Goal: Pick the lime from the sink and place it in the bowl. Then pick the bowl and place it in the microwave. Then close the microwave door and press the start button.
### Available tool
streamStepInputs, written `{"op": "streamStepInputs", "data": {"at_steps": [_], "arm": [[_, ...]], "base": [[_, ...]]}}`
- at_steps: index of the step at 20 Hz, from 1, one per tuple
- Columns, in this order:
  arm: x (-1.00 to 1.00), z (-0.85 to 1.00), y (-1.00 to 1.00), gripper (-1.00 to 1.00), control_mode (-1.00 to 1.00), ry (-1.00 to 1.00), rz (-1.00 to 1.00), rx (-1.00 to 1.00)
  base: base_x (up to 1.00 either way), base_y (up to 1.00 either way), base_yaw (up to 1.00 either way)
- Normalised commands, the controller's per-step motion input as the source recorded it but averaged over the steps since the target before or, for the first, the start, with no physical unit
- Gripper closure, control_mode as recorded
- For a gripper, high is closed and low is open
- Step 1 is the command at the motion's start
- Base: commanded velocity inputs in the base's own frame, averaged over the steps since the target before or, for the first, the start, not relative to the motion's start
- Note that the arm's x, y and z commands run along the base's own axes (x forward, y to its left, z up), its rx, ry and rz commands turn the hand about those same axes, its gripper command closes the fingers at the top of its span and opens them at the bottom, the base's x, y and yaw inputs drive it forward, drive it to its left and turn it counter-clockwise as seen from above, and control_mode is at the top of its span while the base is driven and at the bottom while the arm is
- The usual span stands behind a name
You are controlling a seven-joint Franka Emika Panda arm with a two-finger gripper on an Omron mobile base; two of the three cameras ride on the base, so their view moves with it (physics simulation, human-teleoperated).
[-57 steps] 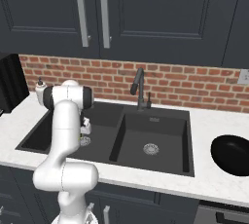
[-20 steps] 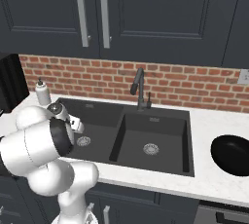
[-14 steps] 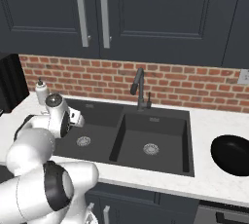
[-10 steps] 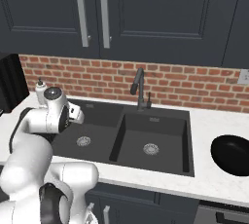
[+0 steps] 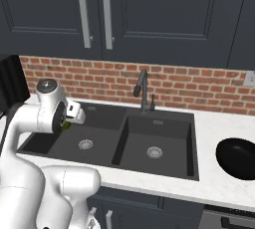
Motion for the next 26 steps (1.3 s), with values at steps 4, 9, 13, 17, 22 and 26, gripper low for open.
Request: {"op": "streamStepInputs", "data": {"at_steps": [4, 9, 13, 17, 22, 26], "arm": [[-0.37, 0.39, -0.39, 1.0, -1.0, 0.0, 0.0, 0.0], [-0.29, 0.25, -0.35, 1.0, -1.0, 0.0, 0.0, 0.0], [-0.34, 0.23, -0.05, 1.0, -1.0, 0.0, 0.0, 0.0], [-0.38, 0.07, 0.01, 1.0, -1.0, 0.0, 0.0, 0.0], [-0.09, 0.0, 0.0, 1.0, 1.0, 0.0, 0.0, 0.0], [0.0, 0.0, 0.0, 1.0, 1.0, 0.0, 0.0, 0.0]], "base": [[0.0, 0.0, 0.0], [0.0, 0.0, 0.0], [0.0, 0.0, 0.0], [0.0, 0.0, 0.0], [-0.43, -0.08, -0.01], [-0.54, -0.46, -0.02]]}}
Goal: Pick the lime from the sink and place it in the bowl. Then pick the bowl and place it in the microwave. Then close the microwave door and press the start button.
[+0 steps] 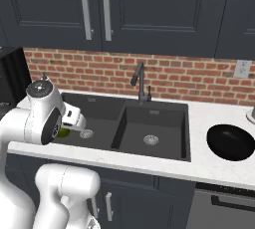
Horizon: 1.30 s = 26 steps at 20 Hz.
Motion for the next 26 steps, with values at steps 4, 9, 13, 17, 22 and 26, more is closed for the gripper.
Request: {"op": "streamStepInputs", "data": {"at_steps": [4, 9, 13, 17, 22, 26], "arm": [[0.0, 0.0, 0.0, 1.0, 1.0, 0.0, 0.0, 0.0], [0.0, 0.0, 0.0, 1.0, 1.0, 0.0, 0.0, 0.0], [0.0, 0.0, 0.0, 1.0, 1.0, 0.0, 0.0, 0.0], [0.0, 0.0, 0.0, 1.0, 1.0, 0.0, 0.0, 0.0], [0.0, 0.0, 0.0, 1.0, 1.0, 0.0, 0.0, 0.0], [0.0, 0.0, 0.0, 1.0, 1.0, 0.0, 0.0, 0.0]], "base": [[-0.1, -0.71, -0.03], [-0.01, -1.0, 0.0], [-0.28, -1.0, 0.0], [-0.03, -1.0, 0.0], [0.07, -0.8, 0.0], [0.23, -0.29, 0.0]]}}
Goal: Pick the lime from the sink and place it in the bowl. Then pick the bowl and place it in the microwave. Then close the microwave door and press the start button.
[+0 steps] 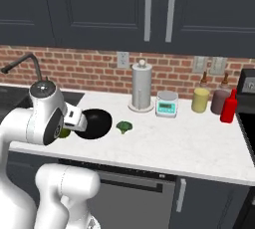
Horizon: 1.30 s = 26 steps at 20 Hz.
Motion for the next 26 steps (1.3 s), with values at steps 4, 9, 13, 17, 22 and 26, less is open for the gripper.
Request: {"op": "streamStepInputs", "data": {"at_steps": [4, 9, 13, 17, 22, 26], "arm": [[0.0, 0.0, 0.0, 1.0, 1.0, 0.0, 0.0, 0.0], [0.0, 0.0, 0.0, 1.0, 1.0, 0.0, 0.0, 0.0], [0.0, 0.0, 0.0, 1.0, 1.0, 0.0, 0.0, 0.0], [0.23, -0.09, 0.0, 1.0, -1.0, 0.0, 0.0, 0.0], [0.74, -0.26, 0.0, 1.0, -1.0, 0.0, 0.0, 0.0], [0.73, -0.33, 0.0, 1.0, -1.0, 0.03, 0.0, 0.0]], "base": [[0.49, 0.0, 0.0], [0.75, -0.05, 0.0], [0.52, -0.02, 0.0], [0.22, 0.0, 0.0], [0.0, 0.0, 0.0], [0.0, 0.0, 0.0]]}}
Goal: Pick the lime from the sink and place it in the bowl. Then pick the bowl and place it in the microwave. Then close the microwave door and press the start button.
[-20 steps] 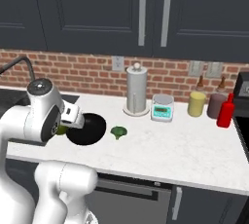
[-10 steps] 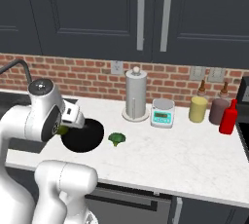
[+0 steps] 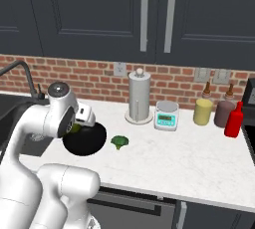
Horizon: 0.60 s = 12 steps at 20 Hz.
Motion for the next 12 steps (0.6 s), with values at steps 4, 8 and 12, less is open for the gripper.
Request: {"op": "streamStepInputs", "data": {"at_steps": [4, 8, 12], "arm": [[0.55, -0.42, 0.0, 1.0, -1.0, 0.01, 0.0, 0.0], [0.36, -0.48, 0.0, 1.0, -1.0, 0.0, 0.0, -0.02], [0.45, -0.43, 0.0, 1.0, -1.0, 0.0, 0.0, -0.02]], "base": [[0.0, 0.0, 0.0], [0.0, 0.0, 0.0], [0.0, 0.0, 0.0]]}}
